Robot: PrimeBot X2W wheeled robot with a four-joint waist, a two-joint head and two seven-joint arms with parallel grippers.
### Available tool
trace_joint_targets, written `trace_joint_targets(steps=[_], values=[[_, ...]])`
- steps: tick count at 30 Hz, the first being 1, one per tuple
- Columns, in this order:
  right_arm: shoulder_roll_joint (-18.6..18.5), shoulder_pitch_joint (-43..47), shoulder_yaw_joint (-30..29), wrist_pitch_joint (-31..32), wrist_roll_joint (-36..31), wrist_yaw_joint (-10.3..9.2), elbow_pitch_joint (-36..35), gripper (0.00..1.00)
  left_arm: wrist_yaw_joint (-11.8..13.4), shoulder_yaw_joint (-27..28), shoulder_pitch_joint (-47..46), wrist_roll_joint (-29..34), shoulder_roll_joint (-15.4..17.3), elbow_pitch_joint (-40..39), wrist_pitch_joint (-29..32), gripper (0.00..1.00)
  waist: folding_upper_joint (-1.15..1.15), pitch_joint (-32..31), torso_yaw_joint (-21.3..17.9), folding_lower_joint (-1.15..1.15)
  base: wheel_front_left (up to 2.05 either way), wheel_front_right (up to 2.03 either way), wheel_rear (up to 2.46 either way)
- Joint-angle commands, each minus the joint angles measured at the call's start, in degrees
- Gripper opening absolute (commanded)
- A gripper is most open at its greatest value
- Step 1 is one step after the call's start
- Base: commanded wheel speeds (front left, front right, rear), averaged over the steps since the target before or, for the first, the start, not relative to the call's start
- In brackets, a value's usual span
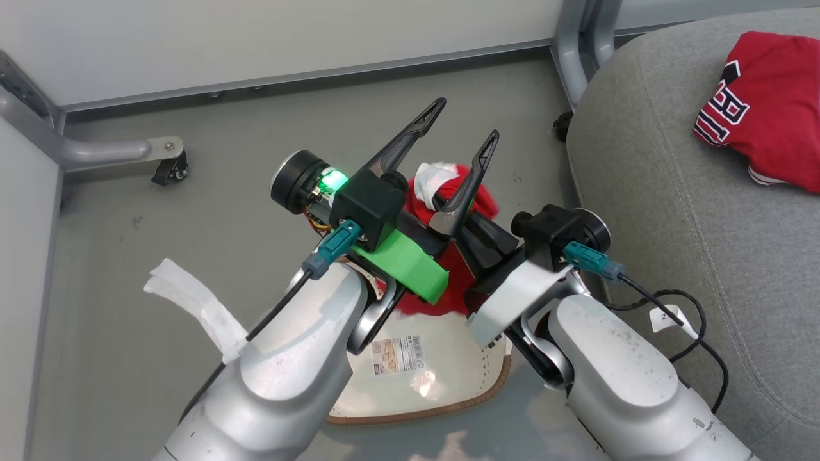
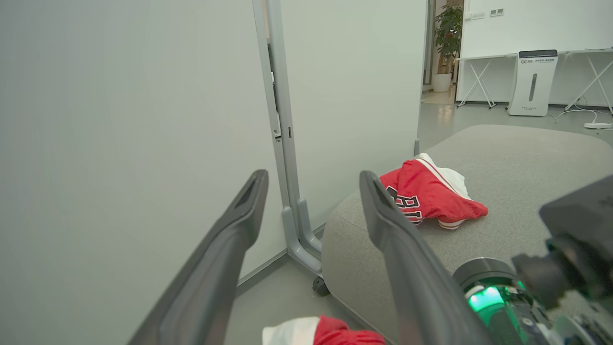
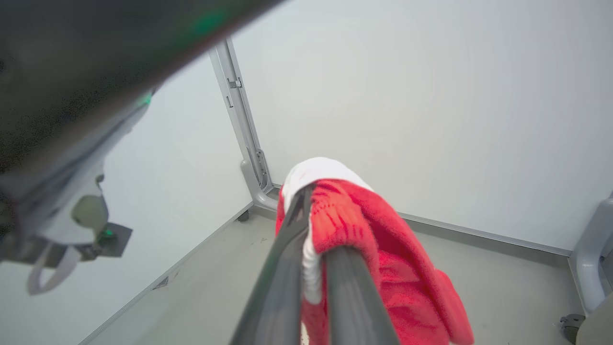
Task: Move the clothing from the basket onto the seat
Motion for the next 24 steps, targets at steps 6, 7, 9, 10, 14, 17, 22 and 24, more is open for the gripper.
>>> trace_joint_targets(steps=[6,7,9,10,14,17,22,24], values=[[-0.13,1.24,-1.36,-0.28,0.21,-0.04,-0.36,0.0,0.21,0.02,0.07,0.74,0.04,0.01,-0.01,1.0,0.0,-0.2,-0.25,0.0,0.0,0.0,0.0],[-0.12,1.31,-1.48,-0.28,0.07,-0.04,-0.36,0.0,0.21,0.04,0.14,0.73,0.05,0.08,-0.01,1.0,0.0,-0.25,-0.32,0.0,0.0,0.0,0.0],[-0.13,1.47,-1.63,-0.28,-0.19,-0.04,-0.4,0.0,0.18,0.1,0.34,0.95,0.05,0.25,-0.01,1.0,0.0,-0.38,-0.49,0.0,0.0,0.0,0.0],[-0.13,1.61,-1.7,-0.28,-0.25,-0.04,-0.44,0.0,0.16,0.15,0.4,1.05,0.05,0.36,-0.01,1.0,0.0,-0.45,-0.58,0.0,0.0,0.0,0.0],[-0.14,2.56,-2.71,-0.28,-0.91,-0.04,-1.09,0.0,0.06,0.32,0.84,1.37,0.05,0.75,-0.01,1.0,0.0,-0.76,-1.05,0.0,0.0,0.0,0.0],[-0.14,3.23,-4.16,-0.28,-1.8,-0.04,-2.02,0.0,0.03,0.54,1.22,1.56,0.05,0.99,-0.01,1.0,0.0,-0.96,-1.65,0.0,0.0,0.0,0.0],[-0.15,5.28,-9.32,-0.28,-4.46,-0.04,-4.08,0.0,-0.15,0.89,2.18,3.03,0.04,1.34,-0.01,1.0,0.0,-1.02,-3.7,0.0,0.0,0.0,0.0],[-0.13,5.94,-11.38,-0.28,-5.62,-0.04,-4.83,0.0,-0.23,1.15,2.61,3.65,0.06,1.49,-0.01,1.0,0.0,-0.77,-4.69,0.0,0.0,0.0,0.0]])
